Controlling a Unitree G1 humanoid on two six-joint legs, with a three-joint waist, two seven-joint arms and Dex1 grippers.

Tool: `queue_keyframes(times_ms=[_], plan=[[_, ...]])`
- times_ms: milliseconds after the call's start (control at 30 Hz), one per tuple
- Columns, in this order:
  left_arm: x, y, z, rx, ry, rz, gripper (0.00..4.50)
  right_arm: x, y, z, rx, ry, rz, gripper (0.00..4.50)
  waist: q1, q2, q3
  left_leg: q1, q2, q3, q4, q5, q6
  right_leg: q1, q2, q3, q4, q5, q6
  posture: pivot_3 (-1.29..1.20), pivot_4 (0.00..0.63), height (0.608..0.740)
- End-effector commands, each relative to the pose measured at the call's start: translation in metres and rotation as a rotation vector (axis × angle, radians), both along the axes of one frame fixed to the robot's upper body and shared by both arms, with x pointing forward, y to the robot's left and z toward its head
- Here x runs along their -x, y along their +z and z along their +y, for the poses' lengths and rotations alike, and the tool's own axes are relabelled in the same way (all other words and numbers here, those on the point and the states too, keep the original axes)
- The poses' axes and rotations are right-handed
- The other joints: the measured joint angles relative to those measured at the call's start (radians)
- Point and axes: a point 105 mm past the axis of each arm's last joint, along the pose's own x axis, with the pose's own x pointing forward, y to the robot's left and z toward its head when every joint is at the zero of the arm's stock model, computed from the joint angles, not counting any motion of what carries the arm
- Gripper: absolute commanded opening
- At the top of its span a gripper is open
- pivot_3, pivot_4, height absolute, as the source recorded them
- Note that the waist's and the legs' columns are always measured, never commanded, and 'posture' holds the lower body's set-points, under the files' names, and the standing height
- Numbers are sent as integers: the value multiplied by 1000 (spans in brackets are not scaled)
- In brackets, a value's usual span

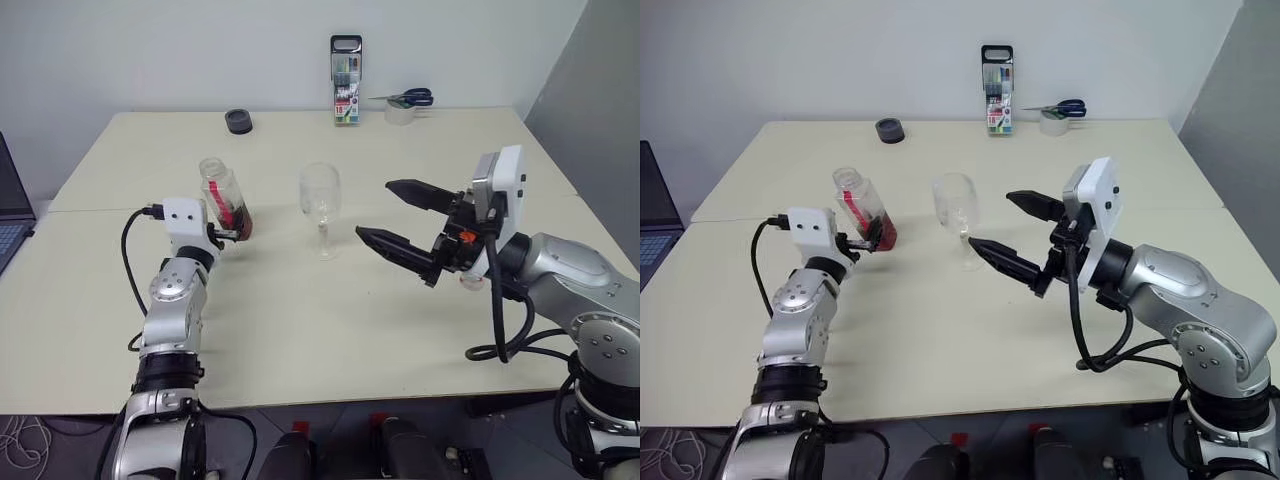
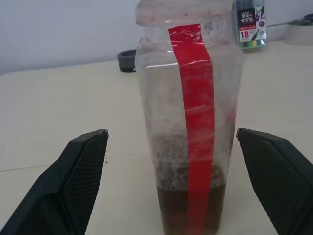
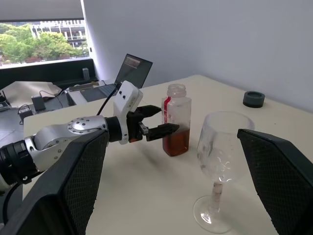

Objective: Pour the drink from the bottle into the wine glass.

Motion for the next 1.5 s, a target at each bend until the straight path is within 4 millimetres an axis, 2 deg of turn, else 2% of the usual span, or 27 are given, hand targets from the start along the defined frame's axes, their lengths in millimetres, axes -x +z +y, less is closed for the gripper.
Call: queue_keyframes(times_ms=[33,267,367,600,867,1133,1233,1333,1500], plan=[[-11,12,1,-44,-17,-48,4500,6,10,0,-29,4,-34,4475,0,0,0,0,0,0,0,0,0,0,0,0,0,0,0,0,150,740],[-24,9,-1,-48,-38,-42,4500,5,7,-7,-45,-37,-14,4475,-1,0,0,-2,-1,0,0,0,0,-2,-1,-1,0,0,0,0,150,740],[-27,8,-2,-43,-38,-45,3907,4,4,-14,-50,-65,-1,4500,-1,0,0,-2,-1,0,0,0,0,-2,-1,-1,0,0,0,0,150,740],[-29,2,-4,-31,-50,-46,1842,8,1,-20,-36,-90,-5,4500,-3,0,0,-2,-2,0,0,0,0,-2,-2,0,1,0,0,0,150,740],[-29,2,-7,-33,-47,-52,1786,10,3,-23,-27,-132,-18,4500,-2,-1,0,-2,-2,0,1,0,0,-2,-2,0,2,0,1,0,150,740],[-47,77,-43,-248,-178,-166,1786,-13,17,-24,-36,-269,-117,4500,-1,-6,3,-5,-3,-2,5,0,0,-3,-1,-2,3,0,1,0,150,740],[-51,115,-52,-334,-200,-236,1786,-21,18,-15,-44,-262,-159,4500,-3,-6,3,-5,-4,-1,6,0,1,-3,-2,-2,3,0,1,0,150,740],[-49,132,-60,-449,-236,-279,1786,-26,13,-8,-52,-247,-182,4500,-7,-6,3,-4,-5,1,6,0,1,-3,-1,-1,3,-1,3,0,150,740],[-40,141,-69,-664,-299,-324,1786,-27,-2,1,-44,-198,-218,4500,-8,-6,3,-5,-5,2,5,0,1,-6,-1,1,5,-1,3,0,150,740]])
